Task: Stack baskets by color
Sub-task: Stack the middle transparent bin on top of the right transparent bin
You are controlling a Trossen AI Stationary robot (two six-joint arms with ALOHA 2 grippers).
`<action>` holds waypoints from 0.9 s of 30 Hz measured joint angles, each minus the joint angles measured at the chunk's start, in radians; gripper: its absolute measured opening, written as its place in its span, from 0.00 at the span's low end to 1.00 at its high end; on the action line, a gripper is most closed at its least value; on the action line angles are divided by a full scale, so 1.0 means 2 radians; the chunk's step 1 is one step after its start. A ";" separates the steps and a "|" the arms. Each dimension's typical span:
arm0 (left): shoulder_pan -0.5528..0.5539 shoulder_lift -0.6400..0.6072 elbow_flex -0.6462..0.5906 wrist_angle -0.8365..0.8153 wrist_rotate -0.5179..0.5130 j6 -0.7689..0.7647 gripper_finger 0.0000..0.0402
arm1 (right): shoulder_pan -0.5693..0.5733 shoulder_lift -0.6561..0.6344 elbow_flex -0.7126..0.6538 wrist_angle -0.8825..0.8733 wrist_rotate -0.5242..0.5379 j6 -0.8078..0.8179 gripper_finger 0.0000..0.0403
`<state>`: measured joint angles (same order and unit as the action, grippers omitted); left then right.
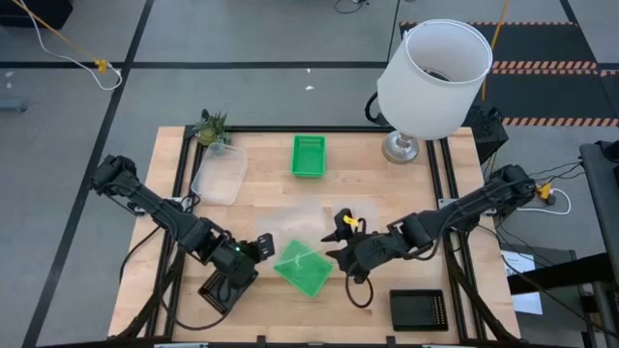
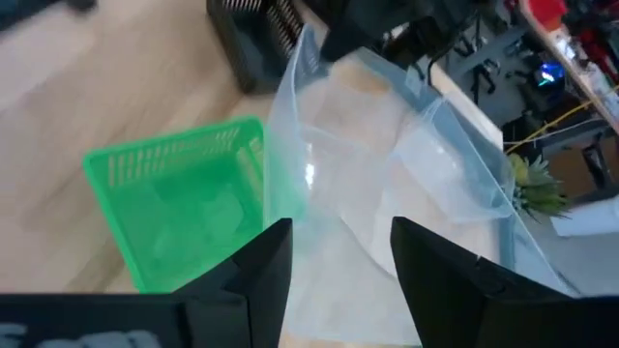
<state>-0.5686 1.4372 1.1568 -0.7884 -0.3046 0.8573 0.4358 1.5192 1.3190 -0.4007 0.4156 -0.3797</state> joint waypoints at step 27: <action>0.016 -0.007 0.000 -0.045 0.049 0.078 0.03 | -0.031 0.097 0.115 -0.166 -0.012 -0.250 0.49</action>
<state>-0.5369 1.4239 1.1576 -0.8786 -0.2063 1.0134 0.3741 1.7133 1.5497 -0.7321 0.3922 -0.8806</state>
